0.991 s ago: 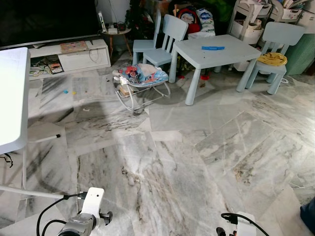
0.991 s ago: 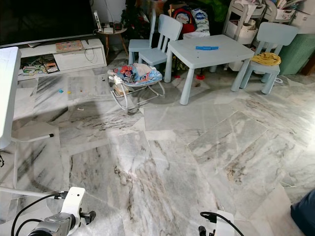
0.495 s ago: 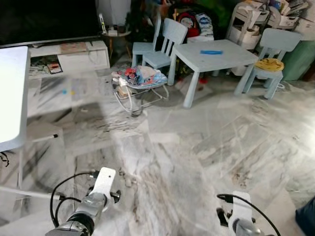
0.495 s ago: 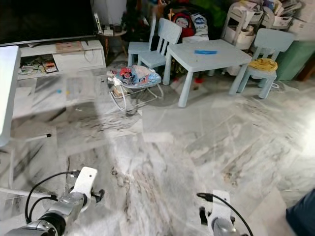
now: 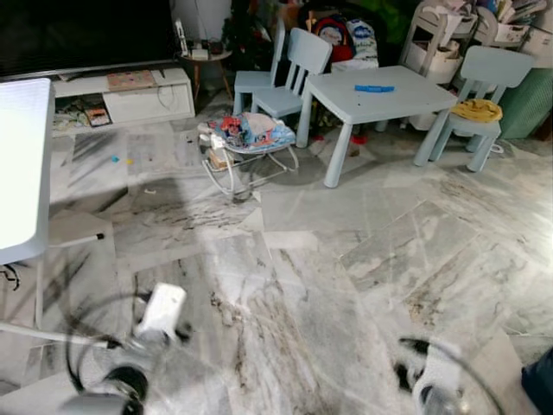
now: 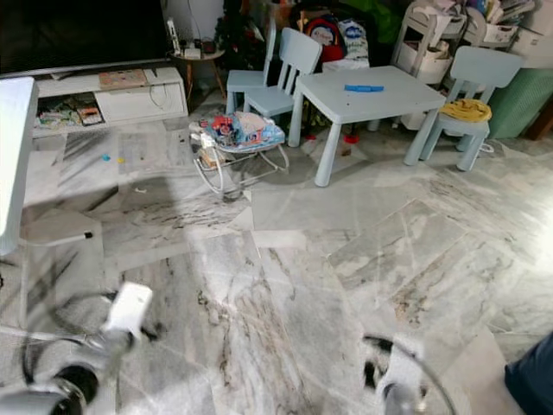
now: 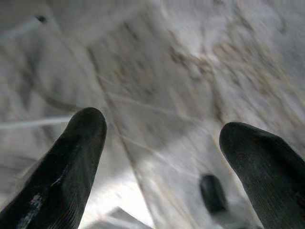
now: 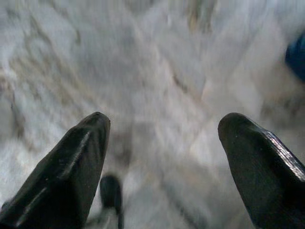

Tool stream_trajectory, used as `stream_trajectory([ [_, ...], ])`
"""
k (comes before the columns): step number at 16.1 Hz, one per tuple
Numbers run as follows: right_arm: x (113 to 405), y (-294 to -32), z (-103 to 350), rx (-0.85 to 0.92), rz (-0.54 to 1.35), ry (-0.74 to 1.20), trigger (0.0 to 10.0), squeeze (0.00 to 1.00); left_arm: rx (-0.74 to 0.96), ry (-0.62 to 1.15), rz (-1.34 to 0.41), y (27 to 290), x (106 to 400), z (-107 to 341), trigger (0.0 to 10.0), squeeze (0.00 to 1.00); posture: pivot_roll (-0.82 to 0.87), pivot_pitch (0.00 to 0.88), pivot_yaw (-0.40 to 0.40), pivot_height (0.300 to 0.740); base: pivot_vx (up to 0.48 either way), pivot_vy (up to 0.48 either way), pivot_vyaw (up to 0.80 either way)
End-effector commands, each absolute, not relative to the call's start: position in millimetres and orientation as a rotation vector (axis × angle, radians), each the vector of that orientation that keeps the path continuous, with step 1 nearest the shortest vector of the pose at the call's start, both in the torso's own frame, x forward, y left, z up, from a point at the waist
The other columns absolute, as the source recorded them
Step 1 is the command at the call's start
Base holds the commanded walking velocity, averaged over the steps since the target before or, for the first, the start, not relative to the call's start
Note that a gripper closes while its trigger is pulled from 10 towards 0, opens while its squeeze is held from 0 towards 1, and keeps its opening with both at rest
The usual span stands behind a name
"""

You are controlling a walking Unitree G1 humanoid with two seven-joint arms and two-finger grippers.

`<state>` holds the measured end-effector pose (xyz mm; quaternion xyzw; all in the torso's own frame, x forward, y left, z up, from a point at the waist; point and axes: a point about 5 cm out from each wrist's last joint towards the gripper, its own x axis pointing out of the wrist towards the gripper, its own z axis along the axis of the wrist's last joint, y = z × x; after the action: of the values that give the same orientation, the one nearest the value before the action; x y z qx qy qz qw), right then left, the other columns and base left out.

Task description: Hang keys on a hook

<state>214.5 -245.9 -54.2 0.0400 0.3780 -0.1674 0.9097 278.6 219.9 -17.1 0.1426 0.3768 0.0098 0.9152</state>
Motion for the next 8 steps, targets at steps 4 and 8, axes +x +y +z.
stream_trajectory([
  [4, 280, -263, 10, 0.021, -0.258, 0.426, 10.0, 0.00, 0.169, 0.512, 0.039, 214, 337, 46, 10.0, 0.00, -0.01, 0.000, -0.032, 0.740, 0.000, 0.000, 0.00],
  [8, 302, -240, 30, -0.036, -0.114, 0.308, 10.0, 0.00, 0.095, 0.406, -0.063, 181, 357, 68, 10.0, 0.00, -0.01, 0.000, -0.026, 0.740, 0.000, 0.000, 0.00],
])
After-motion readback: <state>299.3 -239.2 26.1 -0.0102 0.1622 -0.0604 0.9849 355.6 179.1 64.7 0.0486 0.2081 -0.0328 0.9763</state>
